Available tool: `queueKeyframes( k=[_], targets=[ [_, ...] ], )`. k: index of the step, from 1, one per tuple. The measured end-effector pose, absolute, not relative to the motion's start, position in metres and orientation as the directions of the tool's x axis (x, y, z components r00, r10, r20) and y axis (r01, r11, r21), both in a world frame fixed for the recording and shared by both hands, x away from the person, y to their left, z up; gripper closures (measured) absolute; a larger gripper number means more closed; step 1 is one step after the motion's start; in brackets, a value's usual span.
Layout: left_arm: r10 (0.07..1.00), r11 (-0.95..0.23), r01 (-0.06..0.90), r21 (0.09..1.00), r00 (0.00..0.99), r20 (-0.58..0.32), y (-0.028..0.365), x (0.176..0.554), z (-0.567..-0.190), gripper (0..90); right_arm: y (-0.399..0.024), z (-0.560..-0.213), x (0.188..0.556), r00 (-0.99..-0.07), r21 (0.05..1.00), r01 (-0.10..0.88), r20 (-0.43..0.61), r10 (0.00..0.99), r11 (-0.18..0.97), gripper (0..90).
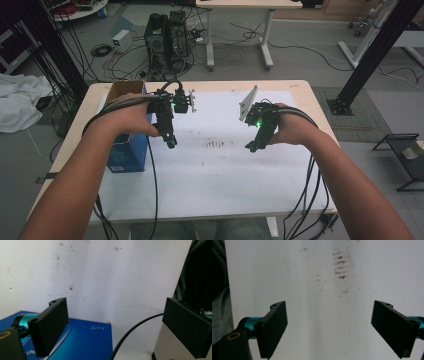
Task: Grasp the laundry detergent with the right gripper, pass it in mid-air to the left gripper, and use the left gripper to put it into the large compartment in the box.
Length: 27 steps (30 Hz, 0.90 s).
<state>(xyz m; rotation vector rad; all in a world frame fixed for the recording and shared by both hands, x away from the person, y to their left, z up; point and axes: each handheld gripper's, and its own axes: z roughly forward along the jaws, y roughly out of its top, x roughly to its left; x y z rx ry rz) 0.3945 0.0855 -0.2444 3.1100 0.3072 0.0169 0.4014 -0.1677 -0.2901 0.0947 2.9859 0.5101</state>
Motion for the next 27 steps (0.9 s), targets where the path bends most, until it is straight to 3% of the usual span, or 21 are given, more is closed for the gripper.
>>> queueKeyframes(
  k=[27],
  targets=[
    [0.176, -0.984, 0.176, 0.03, 0.984, -0.003, 0.0765, 0.3958, -0.2548, 6.7, -0.1641, -0.295, 0.4052, -0.992, 0.315, 0.042, -0.101, 0.078, 0.948, 12.9]
  ],
)
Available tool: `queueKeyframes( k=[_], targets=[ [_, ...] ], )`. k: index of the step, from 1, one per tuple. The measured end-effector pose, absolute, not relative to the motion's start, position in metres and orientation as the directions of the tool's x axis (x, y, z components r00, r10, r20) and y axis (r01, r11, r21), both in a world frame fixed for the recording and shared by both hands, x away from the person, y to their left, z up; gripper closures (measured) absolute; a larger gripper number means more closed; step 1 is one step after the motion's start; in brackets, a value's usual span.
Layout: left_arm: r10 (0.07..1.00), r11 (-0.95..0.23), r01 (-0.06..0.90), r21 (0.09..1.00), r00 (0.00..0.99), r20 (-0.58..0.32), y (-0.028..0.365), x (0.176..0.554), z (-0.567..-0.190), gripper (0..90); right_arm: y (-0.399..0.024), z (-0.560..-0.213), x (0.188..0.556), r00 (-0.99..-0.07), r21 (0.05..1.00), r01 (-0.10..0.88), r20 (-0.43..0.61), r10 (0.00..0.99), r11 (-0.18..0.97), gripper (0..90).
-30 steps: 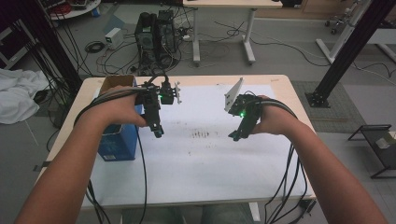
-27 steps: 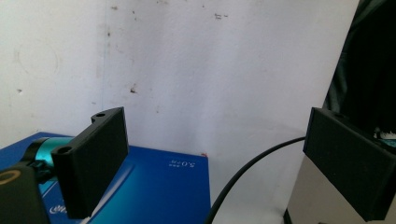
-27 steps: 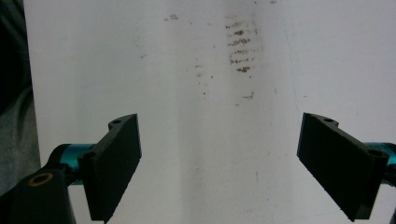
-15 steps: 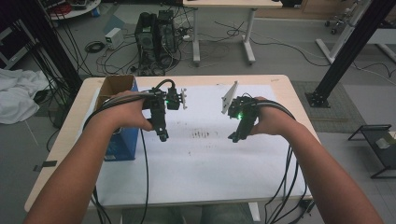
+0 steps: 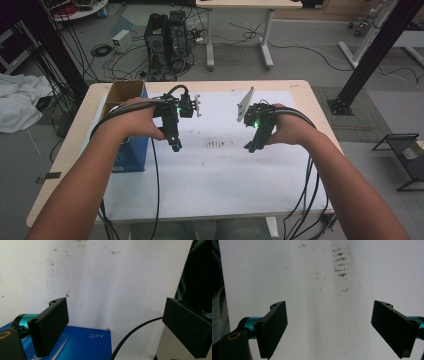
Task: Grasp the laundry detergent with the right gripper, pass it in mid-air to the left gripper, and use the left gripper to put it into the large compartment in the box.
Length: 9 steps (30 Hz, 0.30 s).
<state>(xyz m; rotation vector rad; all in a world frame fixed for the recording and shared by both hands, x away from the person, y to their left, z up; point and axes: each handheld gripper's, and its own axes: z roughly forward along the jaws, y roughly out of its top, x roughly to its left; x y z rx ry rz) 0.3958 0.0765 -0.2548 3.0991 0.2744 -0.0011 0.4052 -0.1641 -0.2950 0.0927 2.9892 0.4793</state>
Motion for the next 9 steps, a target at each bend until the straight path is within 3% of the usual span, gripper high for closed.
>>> queueKeyframes(
  k=[9],
  targets=[
    [0.179, -0.983, 0.178, 0.035, 0.984, 0.0, 0.0752, 0.3963, -0.2544, 6.7, -0.1638, -0.2942, 0.4051, -0.991, 0.322, 0.045, -0.106, 0.083, 0.946, 12.9]
  ],
)
